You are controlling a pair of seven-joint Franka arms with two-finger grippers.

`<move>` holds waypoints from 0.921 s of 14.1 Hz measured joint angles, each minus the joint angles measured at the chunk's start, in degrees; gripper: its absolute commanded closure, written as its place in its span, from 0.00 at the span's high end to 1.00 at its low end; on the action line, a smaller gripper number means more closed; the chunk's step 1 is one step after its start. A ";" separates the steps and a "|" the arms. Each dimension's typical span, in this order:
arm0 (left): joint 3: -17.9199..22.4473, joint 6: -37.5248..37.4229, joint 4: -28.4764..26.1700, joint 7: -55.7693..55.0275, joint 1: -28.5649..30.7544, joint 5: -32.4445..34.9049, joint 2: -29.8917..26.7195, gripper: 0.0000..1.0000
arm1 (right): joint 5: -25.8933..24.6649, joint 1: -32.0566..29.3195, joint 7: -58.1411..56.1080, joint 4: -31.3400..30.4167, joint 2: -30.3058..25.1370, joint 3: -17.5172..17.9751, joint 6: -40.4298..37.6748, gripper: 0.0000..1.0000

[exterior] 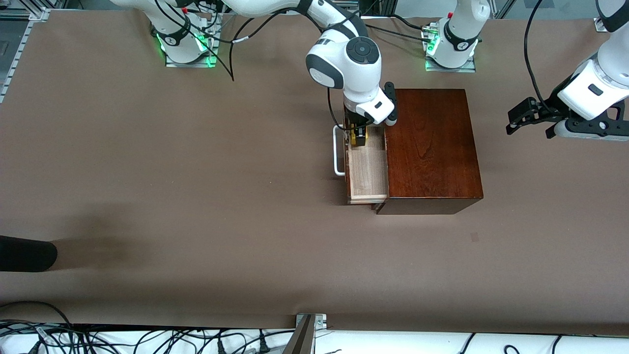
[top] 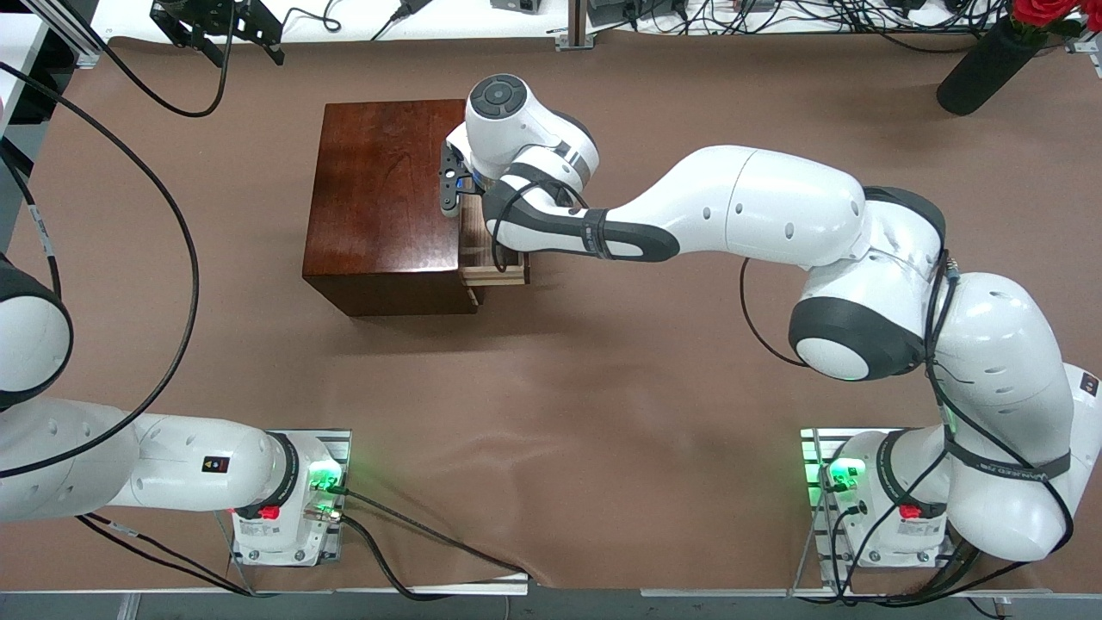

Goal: Open drawer, take yellow block, close drawer
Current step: 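Lower the right gripper and grasp the yellow cube in the drawer, then carry the cube away with the right gripper while the left gripper reaches the drawer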

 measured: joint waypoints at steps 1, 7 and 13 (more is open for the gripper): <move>-0.03 0.00 0.01 0.00 0.00 0.00 0.00 1.00 | -0.06 -0.01 -0.01 0.10 0.00 -0.07 0.17 0.00; -0.09 0.00 0.07 0.00 -0.02 0.00 0.00 1.00 | -0.07 -0.11 0.96 4.82 -0.28 -0.54 -4.05 0.00; -0.21 -0.02 0.10 0.03 -0.10 0.00 0.01 1.00 | 1.13 -8.76 6.26 10.02 -7.44 -1.48 -14.06 0.00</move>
